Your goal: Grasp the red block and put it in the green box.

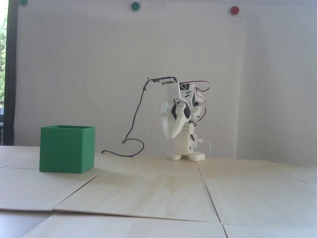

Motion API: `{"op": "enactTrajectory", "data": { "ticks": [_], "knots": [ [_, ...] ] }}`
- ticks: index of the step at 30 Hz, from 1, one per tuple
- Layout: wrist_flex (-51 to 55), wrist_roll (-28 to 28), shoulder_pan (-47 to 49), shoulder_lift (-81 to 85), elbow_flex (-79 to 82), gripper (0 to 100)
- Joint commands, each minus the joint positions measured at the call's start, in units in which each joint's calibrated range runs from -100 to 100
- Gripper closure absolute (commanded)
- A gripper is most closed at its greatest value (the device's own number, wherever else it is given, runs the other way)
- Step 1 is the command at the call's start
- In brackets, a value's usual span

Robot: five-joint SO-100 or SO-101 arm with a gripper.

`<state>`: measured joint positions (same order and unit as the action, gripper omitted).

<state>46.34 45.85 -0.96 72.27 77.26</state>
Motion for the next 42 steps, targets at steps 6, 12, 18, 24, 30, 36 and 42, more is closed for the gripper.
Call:
{"op": "enactTrajectory", "data": {
  "ticks": [6, 12, 18, 24, 30, 36, 42],
  "knots": [
    [-18.6, 0.43, 0.43, 16.75, 14.22, 98],
    [-19.44, 1.47, 0.51, 26.31, 19.81, 98],
    [-12.78, 1.57, 1.32, 26.54, 19.99, 98],
    [9.98, 1.52, 6.38, 26.62, 19.99, 98],
    [20.78, 1.47, 8.47, 26.62, 19.99, 98],
    [25.92, 1.52, 8.39, 26.62, 19.99, 97],
    [30.14, 1.47, 8.39, 26.62, 19.99, 97]
  ]
}}
